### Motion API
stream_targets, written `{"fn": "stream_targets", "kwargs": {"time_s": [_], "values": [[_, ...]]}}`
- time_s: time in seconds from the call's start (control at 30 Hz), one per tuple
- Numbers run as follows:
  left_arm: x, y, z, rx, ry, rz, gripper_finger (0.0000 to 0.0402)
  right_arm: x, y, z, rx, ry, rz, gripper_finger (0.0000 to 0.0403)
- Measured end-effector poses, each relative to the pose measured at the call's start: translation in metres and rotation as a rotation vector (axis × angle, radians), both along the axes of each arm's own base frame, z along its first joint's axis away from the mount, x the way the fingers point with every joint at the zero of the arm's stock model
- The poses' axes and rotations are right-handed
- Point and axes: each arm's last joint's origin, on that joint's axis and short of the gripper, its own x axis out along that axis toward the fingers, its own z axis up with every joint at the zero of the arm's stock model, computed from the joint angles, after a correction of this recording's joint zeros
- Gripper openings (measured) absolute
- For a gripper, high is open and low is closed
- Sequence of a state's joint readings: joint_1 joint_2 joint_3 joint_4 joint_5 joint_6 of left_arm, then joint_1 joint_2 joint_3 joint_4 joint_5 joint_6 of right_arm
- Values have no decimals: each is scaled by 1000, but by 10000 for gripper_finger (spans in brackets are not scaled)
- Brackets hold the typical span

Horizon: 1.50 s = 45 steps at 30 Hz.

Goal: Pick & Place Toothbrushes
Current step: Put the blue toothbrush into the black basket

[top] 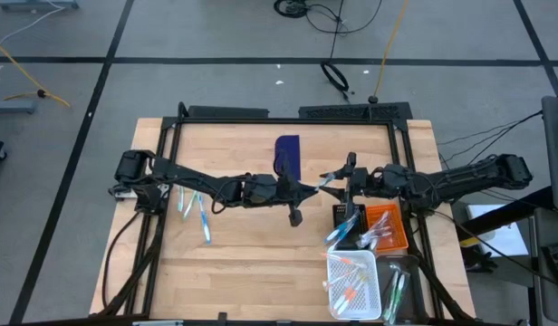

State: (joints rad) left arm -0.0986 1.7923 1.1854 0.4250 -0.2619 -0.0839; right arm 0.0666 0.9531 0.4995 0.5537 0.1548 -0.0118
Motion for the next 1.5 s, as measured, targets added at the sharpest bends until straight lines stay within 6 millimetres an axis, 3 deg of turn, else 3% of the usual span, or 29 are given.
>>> {"fn": "stream_targets", "kwargs": {"time_s": [0.13, 0.3, 0.77, 1.03, 1.33, 1.5], "values": [[4, 1, -7, -3, 2, 6, 4, 4, 0, -4, -6, 19, 3, 108], [6, 3, -10, 10, 0, 38, 20, 8, 1, -9, -29, 39, 7, 19], [0, 9, -2, 39, 21, 113, 41, 1, 0, -7, -69, 69, -1, 19], [-11, 5, 18, 123, 12, 92, 42, -18, -1, -1, -71, 108, 1, 19], [-12, 6, 13, 146, 82, 86, 42, -44, -2, -5, -43, 268, 11, 19], [-13, 8, 11, 127, 96, 92, 42, -54, 3, 16, -27, 391, 43, 19]]}}
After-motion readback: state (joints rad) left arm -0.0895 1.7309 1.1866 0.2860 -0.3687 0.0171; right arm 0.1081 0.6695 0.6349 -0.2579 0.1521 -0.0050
